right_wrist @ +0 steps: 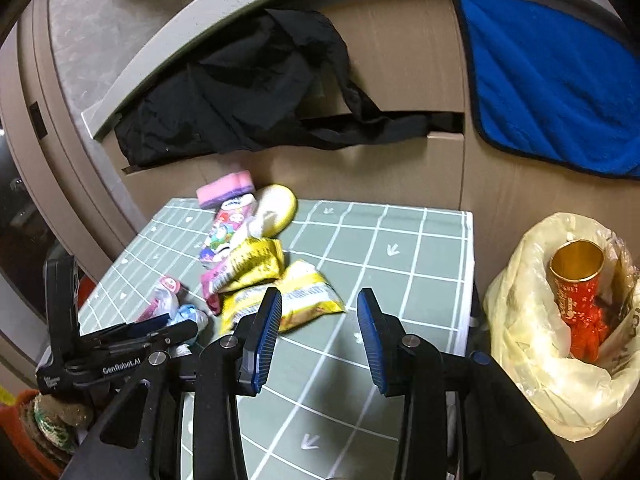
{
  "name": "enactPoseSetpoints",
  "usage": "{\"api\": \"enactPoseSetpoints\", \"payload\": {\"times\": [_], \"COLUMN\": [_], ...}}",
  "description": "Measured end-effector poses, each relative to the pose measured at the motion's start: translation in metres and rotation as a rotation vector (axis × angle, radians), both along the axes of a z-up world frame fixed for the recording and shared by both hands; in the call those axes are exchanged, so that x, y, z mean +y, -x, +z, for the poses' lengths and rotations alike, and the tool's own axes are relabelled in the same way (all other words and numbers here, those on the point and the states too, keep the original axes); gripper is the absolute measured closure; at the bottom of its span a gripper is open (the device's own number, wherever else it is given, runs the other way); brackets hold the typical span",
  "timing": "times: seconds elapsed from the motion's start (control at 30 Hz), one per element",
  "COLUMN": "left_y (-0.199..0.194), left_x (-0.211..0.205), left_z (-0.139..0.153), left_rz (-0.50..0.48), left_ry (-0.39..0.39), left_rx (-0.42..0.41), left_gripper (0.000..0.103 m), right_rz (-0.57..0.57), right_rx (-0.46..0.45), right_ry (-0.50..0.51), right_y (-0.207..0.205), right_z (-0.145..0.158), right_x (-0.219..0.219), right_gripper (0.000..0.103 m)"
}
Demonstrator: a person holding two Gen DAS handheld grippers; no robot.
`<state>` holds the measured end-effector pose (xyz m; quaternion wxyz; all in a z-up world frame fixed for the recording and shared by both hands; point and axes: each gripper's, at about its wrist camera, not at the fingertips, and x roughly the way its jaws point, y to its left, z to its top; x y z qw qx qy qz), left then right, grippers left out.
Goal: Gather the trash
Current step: 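Grasp the white plastic bag with the left tool and lift it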
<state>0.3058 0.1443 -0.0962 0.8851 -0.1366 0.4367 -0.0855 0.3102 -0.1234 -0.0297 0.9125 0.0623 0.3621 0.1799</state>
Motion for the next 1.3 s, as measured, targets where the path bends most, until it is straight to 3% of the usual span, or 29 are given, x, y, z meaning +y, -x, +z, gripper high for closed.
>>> {"api": "enactPoseSetpoints", "payload": {"times": [0.03,0.1,0.2,0.27,0.43,0.6,0.77,0.9,1.13,1.17,1.23,1.3], "left_y": [0.001,0.008,0.021,0.036,0.059,0.066,0.080,0.086,0.084,0.083,0.084,0.085], "left_x": [-0.001,-0.003,0.004,0.012,0.056,0.111,0.151,0.171,0.193,0.195,0.200,0.205], "left_z": [0.000,0.005,0.023,0.038,0.061,0.065,0.061,0.058,0.054,0.054,0.054,0.054], "left_rz": [-0.006,-0.023,-0.054,-0.072,0.019,0.134,0.220,0.271,0.308,0.309,0.316,0.331], "left_ry": [-0.001,-0.009,0.022,0.001,-0.065,-0.081,-0.040,-0.014,0.024,0.029,0.034,0.035], "left_rx": [-0.004,-0.024,-0.076,-0.129,-0.204,-0.201,-0.213,-0.220,-0.214,-0.212,-0.213,-0.214], "left_gripper": [0.058,0.062,0.063,0.063,0.062,0.062,0.062,0.062,0.062,0.062,0.062,0.062], "right_rz": [0.000,0.003,0.013,0.029,0.107,0.232,0.336,0.391,0.469,0.507,0.590,0.606], "right_rx": [0.005,0.014,0.026,0.027,0.005,0.020,0.051,0.078,0.077,0.091,0.120,0.111], "right_ry": [0.001,-0.005,-0.014,-0.012,0.016,0.027,0.069,0.124,0.114,0.101,0.073,0.090], "right_y": [0.000,0.001,0.002,0.003,0.006,0.007,0.002,-0.004,-0.010,-0.010,-0.011,-0.012], "right_z": [-0.002,-0.004,-0.006,-0.005,-0.001,-0.005,-0.019,-0.035,-0.038,-0.038,-0.039,-0.040], "right_x": [-0.001,-0.001,0.003,0.010,0.051,0.111,0.167,0.202,0.246,0.253,0.272,0.287], "right_gripper": [0.066,0.066,0.066,0.065,0.065,0.065,0.065,0.065,0.065,0.066,0.079,0.080]}}
